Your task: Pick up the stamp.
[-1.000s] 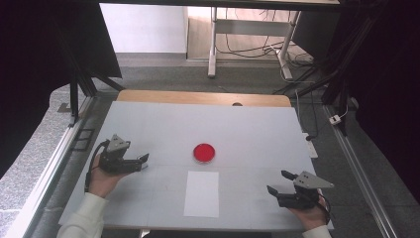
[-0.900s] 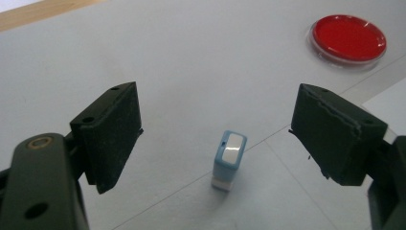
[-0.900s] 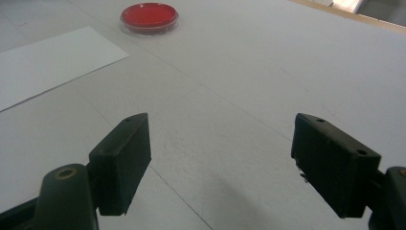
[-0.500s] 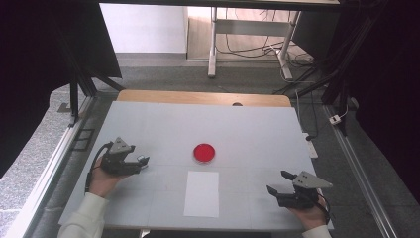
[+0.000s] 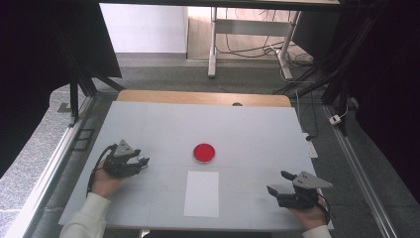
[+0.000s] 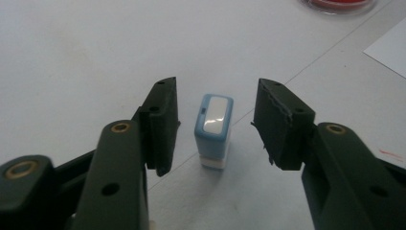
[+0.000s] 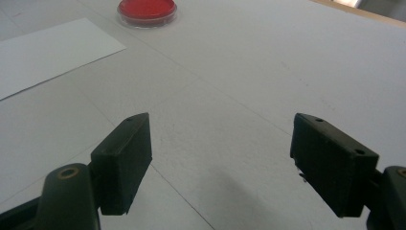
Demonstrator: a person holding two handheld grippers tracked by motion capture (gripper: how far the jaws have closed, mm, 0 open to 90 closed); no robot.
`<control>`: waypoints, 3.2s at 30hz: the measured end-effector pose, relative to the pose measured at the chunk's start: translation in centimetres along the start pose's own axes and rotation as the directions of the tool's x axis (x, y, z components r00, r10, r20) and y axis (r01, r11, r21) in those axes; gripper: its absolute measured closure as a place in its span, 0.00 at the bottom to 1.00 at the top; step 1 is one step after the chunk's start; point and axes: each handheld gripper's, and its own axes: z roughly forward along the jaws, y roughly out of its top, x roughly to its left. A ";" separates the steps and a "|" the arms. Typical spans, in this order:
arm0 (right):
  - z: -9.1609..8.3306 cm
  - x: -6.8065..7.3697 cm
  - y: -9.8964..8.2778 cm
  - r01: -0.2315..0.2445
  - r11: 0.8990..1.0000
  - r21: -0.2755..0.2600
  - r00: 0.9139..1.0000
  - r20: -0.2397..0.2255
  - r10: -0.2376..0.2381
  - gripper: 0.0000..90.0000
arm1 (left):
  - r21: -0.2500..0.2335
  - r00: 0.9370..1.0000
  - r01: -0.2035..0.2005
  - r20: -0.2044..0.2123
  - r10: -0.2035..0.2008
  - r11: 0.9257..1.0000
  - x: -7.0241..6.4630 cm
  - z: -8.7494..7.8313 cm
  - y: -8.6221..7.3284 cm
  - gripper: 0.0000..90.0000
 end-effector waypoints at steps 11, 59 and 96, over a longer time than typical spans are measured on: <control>0.0 0.0 0.0 0.001 1.000 0.003 1.000 -0.001 -0.001 0.24 | 0.016 1.000 -0.021 0.011 0.021 1.000 0.0 0.2 -0.2 0.71; 0.1 0.0 -0.2 0.022 1.000 -0.013 0.999 0.034 -0.022 0.25 | -0.141 0.996 0.053 0.081 -0.042 0.989 -0.5 -1.7 1.1 0.83; -0.1 0.0 -0.2 0.029 0.999 -0.021 0.999 0.044 -0.028 0.25 | -0.207 0.982 0.049 0.190 -0.009 0.977 -3.3 -1.7 3.9 0.83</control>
